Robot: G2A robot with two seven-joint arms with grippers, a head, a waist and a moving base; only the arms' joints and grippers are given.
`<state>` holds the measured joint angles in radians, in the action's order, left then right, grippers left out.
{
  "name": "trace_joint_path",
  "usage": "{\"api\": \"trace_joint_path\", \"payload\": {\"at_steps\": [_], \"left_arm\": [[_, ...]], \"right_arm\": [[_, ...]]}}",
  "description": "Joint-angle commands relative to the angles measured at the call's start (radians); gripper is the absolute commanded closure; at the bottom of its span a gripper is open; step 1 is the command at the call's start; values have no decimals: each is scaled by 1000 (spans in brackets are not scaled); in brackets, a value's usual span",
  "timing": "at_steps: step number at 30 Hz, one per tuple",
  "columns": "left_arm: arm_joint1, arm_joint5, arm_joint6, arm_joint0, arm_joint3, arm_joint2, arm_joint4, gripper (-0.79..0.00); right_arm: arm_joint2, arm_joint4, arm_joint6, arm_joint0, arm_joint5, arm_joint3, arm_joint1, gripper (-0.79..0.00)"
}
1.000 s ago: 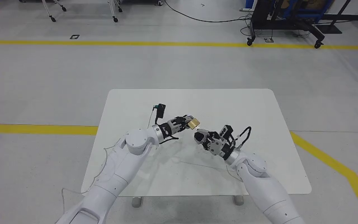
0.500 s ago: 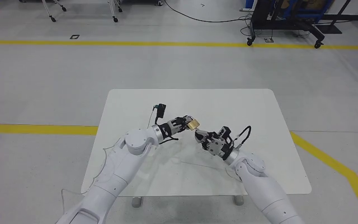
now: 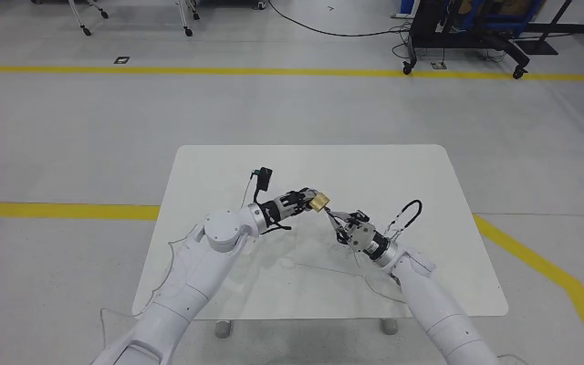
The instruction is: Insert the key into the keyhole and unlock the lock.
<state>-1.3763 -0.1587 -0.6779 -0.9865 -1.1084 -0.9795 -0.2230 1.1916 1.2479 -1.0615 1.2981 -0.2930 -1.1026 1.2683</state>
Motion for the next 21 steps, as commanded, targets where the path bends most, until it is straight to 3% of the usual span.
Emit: {"api": "trace_joint_path", "payload": {"at_steps": [1,6,9,12,14,16,18,21], "left_arm": [[0,-9,-2,-2,-4,1,5,0],[2,-62,5,-8,-22,0,39,0],[4,-81,15,-17,-30,-6,43,0],[6,-90,28,-25,-37,-16,39,0],[6,-88,32,-28,-40,-20,36,0],[6,-82,33,-29,-40,-22,32,0],[6,-82,36,-31,-42,-24,29,0],[6,-86,37,-32,-44,-25,30,0]], "right_arm": [[-3,22,-18,-10,-32,19,2,0],[-15,95,-71,-42,-135,80,9,0],[-15,29,-55,-56,-57,83,8,0],[-13,28,-77,-46,-46,75,7,0],[3,-28,-47,-42,44,64,2,0],[7,-75,-43,-18,107,24,-2,-49],[13,-49,-86,1,67,2,-4,-123],[26,-116,-38,11,95,-28,-12,-215]]}}
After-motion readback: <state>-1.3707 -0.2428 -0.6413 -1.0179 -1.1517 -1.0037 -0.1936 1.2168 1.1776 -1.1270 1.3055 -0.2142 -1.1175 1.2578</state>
